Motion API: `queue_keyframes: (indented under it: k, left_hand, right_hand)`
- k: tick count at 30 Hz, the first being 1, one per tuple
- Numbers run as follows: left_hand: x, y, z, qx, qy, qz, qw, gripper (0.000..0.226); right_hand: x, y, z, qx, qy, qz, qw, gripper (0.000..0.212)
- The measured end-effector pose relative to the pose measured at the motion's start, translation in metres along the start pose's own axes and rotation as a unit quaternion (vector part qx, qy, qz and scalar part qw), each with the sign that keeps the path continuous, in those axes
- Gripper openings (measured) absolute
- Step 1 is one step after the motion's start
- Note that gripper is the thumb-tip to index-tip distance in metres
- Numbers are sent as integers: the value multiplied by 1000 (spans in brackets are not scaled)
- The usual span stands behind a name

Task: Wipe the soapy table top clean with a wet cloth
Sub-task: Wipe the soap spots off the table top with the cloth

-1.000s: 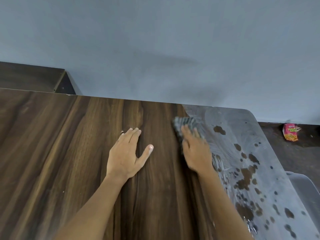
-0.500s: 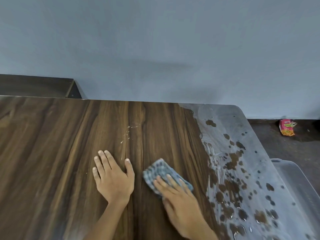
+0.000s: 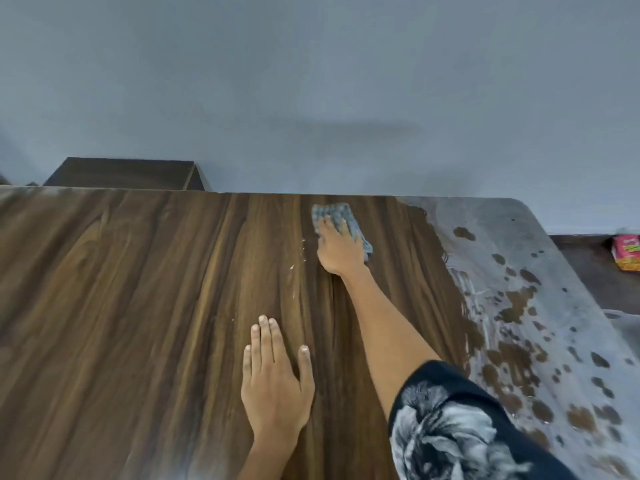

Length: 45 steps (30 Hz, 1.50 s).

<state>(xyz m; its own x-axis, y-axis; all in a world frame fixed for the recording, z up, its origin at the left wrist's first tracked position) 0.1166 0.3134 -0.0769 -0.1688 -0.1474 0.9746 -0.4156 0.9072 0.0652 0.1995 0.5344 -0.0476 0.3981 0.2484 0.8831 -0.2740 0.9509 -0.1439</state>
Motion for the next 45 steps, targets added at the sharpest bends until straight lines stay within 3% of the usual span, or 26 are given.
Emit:
queue_keyframes:
  k: [4, 8, 13, 17, 21, 25, 28, 31, 34, 37, 42, 45]
  left_hand:
    - [5, -13, 9, 17, -30, 1, 999, 75]
    - [11, -26, 18, 21, -36, 10, 999, 79]
    - [10, -31, 23, 18, -33, 9, 999, 80]
    - [13, -31, 22, 15, -58, -10, 998, 81]
    - [24, -35, 27, 27, -189, -65, 979, 79]
    - [36, -42, 40, 73, -327, -125, 934, 76]
    - [38, -44, 47, 96, -332, -137, 928, 77]
    - [41, -50, 50, 76, -324, -139, 933, 75]
    - [44, -64, 50, 42, -316, -136, 938, 76]
    - [46, -75, 59, 74, -361, -141, 919, 79]
    - [47, -77, 64, 85, -389, -146, 906, 81]
    - [49, -79, 67, 86, -401, -155, 899, 81]
  right_hand:
    - [-34, -51, 37, 153, -6, 18, 988, 48]
    - [-45, -136, 34, 207, -7, 48, 977, 47]
    - [-25, -191, -13, 134, 16, 11, 991, 48]
    - [2, -138, -61, 10, 29, -68, 997, 45]
    - [-5, -78, -32, -48, 18, -44, 998, 48]
    - [-53, -94, 57, 104, 18, 16, 994, 48]
    - [-78, -144, 100, 213, 49, 89, 972, 47]
    - [-79, -199, 93, 267, 41, 119, 955, 47]
    - [-71, -253, 51, 237, 90, 116, 960, 49]
    - [-53, -283, -13, 159, 107, 32, 981, 47]
    - [-6, -212, -64, -38, 67, -45, 996, 45]
    - [-18, -151, -30, -53, 43, -24, 997, 47]
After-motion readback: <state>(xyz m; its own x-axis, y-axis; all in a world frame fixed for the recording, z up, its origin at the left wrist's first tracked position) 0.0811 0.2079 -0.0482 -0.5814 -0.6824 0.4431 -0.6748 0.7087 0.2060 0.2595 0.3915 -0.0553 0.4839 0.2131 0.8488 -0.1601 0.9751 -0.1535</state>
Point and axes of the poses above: each hand's wrist, its own y-axis towards the middle knuckle, its own x-axis out of the back of the hand, z = x × y, the point moved 7 cm from there along y, towards the middle knuckle, and after that the axes turned 6 degrees about y, right-handed, at the moved point
